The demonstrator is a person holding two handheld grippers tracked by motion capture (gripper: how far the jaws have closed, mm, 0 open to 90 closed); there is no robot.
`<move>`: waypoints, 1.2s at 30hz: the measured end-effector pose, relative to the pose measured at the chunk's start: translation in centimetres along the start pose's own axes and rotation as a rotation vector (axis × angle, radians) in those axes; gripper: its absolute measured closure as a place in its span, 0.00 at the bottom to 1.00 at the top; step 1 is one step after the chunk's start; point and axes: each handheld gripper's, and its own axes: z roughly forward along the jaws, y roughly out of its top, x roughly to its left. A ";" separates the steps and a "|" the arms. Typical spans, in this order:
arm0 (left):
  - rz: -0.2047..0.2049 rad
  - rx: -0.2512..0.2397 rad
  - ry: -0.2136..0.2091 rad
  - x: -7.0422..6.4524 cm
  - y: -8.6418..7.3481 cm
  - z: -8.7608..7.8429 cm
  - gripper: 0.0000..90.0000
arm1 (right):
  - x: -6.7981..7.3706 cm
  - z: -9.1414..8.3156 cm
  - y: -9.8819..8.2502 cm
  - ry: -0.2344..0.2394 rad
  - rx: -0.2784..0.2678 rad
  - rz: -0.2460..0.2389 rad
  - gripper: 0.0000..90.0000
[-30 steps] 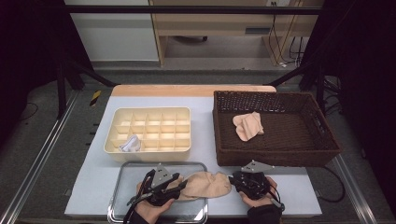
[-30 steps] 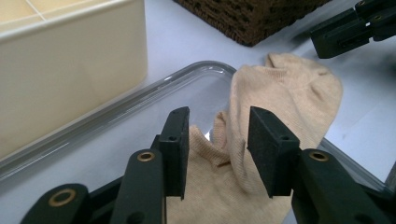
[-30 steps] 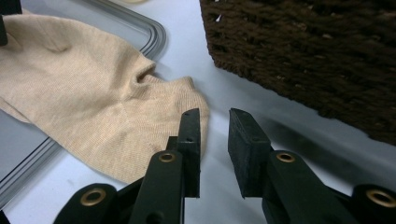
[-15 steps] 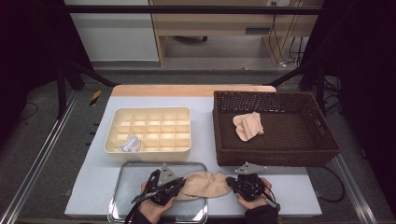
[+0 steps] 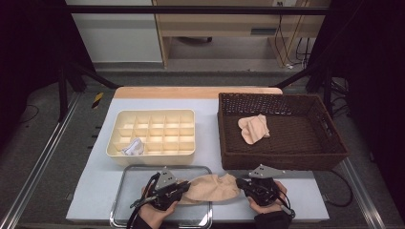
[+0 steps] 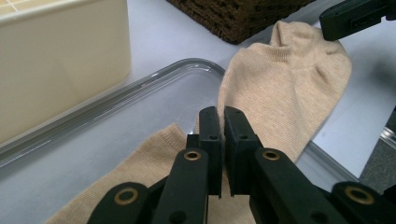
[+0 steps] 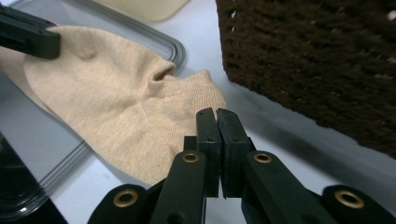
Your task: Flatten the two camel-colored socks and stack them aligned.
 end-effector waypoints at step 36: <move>-0.097 -0.007 0.091 5.3 -2.9 -6.1 0.96 | 6.5 3.5 3.9 0.174 -0.002 -0.114 0.99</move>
